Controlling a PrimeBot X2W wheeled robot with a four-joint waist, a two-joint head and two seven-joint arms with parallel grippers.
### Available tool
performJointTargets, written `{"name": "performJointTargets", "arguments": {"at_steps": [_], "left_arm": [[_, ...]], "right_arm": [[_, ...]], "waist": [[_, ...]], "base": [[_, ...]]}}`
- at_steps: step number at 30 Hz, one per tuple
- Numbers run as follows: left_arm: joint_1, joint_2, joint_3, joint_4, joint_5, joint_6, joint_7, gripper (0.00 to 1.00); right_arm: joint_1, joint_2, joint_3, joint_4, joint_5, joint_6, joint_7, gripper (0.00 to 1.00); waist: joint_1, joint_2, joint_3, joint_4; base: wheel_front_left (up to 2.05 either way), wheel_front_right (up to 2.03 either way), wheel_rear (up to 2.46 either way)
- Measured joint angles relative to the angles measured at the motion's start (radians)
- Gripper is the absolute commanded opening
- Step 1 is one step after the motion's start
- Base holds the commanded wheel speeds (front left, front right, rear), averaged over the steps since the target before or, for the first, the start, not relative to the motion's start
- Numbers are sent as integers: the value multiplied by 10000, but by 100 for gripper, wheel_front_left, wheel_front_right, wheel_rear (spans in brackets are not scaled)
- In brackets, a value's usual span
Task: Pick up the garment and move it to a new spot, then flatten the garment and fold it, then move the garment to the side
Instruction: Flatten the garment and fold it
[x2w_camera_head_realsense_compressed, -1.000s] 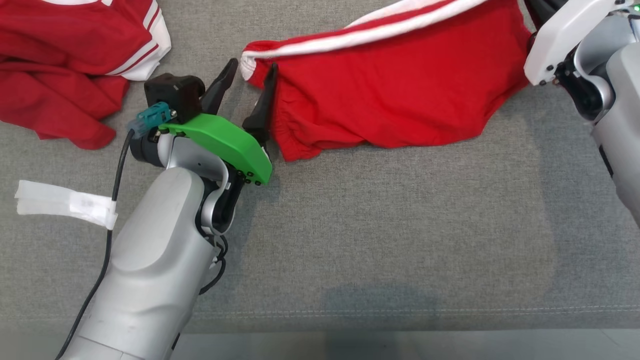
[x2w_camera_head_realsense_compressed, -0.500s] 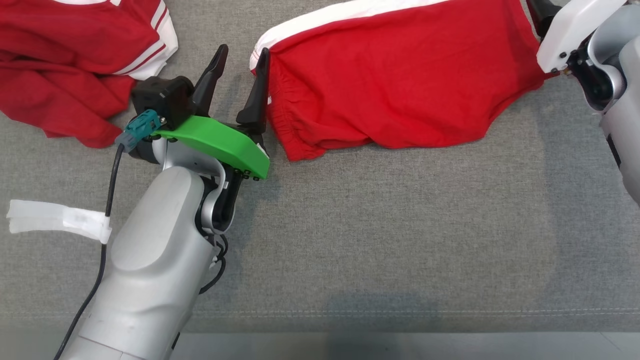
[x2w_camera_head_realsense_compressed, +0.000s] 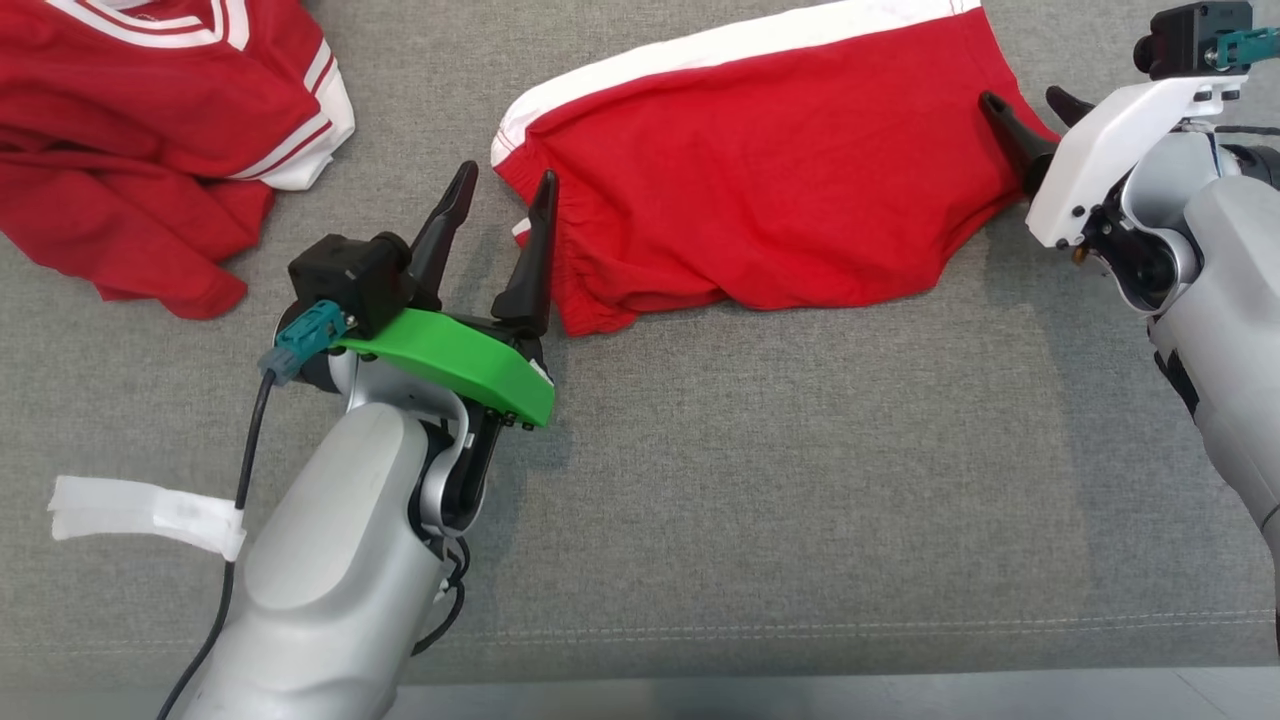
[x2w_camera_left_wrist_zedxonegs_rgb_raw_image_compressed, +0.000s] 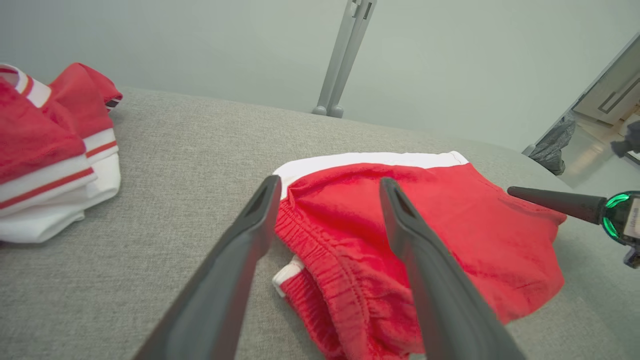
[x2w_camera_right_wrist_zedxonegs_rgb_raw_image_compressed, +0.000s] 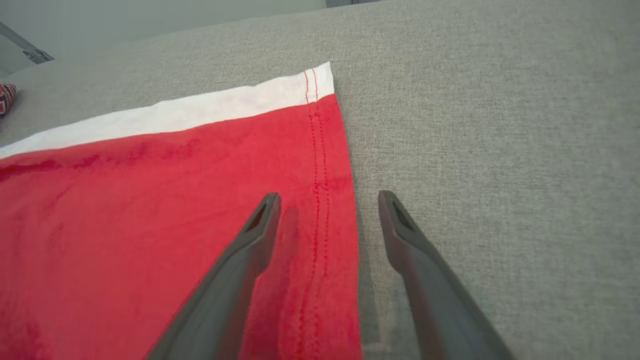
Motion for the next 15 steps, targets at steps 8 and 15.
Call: {"name": "performJointTargets", "arguments": {"at_steps": [8,15], "left_arm": [[397,8,10,-416,25,109,-13,100],[604,10,104,-782,140,174,-15,100]], "right_arm": [[146,-40,-159,-8,828,0,502,100],[259,-13,-249,33,1409,0,763,100]], "waist": [[-1,0,-41,101],[-1,0,58,378]], "base": [[0,0,0],[0,0,0]]}}
